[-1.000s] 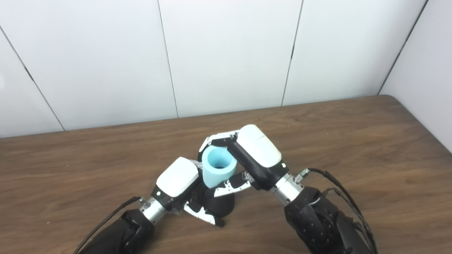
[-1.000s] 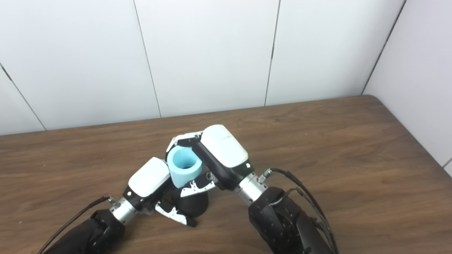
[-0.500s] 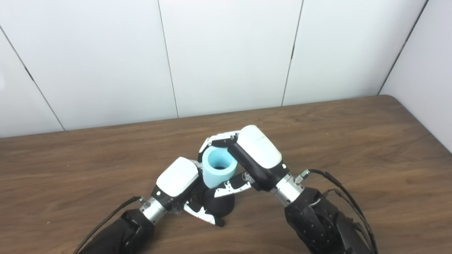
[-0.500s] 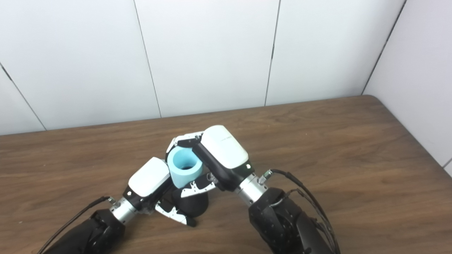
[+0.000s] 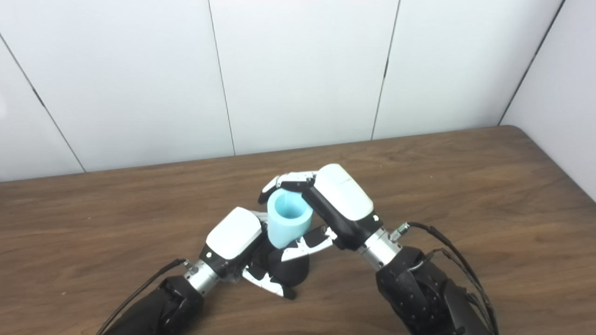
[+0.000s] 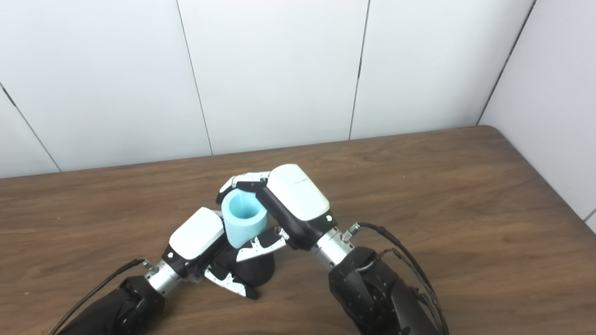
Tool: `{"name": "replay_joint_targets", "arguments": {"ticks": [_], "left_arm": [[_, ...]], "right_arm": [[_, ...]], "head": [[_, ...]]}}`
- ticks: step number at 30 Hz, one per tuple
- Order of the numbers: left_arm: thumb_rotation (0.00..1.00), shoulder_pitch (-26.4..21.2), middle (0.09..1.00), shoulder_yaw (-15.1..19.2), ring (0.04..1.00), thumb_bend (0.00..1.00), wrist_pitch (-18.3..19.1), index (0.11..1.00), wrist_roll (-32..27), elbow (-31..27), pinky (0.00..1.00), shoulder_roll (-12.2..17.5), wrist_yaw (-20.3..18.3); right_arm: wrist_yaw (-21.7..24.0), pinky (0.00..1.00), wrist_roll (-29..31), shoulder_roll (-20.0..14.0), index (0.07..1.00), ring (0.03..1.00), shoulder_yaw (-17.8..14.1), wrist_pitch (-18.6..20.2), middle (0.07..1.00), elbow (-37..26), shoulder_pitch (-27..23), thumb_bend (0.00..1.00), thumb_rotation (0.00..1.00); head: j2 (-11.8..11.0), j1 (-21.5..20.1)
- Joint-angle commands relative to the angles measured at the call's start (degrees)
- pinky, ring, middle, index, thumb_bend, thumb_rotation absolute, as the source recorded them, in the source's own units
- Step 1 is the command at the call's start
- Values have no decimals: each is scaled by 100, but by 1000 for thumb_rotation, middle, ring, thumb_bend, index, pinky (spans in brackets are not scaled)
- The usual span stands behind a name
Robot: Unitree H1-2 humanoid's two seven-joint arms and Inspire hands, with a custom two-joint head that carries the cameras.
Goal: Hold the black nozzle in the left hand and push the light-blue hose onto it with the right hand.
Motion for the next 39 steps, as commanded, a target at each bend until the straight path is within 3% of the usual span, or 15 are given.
{"name": "replay_joint_targets", "arguments": {"ticks": [1, 13, 28, 33, 38, 39], "left_arm": [[44, 1355, 549, -665, 548, 515, -133, 487, 5, 1002, 434, -15, -180], [44, 1367, 548, -683, 548, 515, -133, 487, -5, 1018, 428, -15, -128], [45, 1345, 544, -657, 543, 515, -132, 487, 14, 1088, 431, -69, -178], [44, 1344, 542, -636, 537, 515, -132, 488, -170, 1084, 431, -91, -421], [42, 1318, 522, -651, 434, 513, -133, 488, -406, 1098, 354, -94, -836], [42, 1313, 438, -642, 353, 514, -133, 488, -417, 1112, 286, -100, -916]], "right_arm": [[261, 485, -185, -32, 664, 592, -11, 224, 648, 58, 26, 903, 365], [140, 496, -178, -13, 678, 607, -19, 175, 661, 30, 51, 943, 383], [62, 493, -27, -78, 665, 604, -10, 7, 657, 72, 50, 921, 366], [95, 494, 4, -111, 665, 609, 17, -40, 663, 56, 33, 916, 355], [85, 491, -7, -128, 663, 611, 48, -93, 664, 46, 23, 914, 357], [86, 491, -10, -131, 663, 613, 51, -99, 666, 45, 21, 912, 361]], "head": [[-3, -1], [0, 3], [-6, 2], [-3, 5], [-4, 7], [-7, 7]]}}
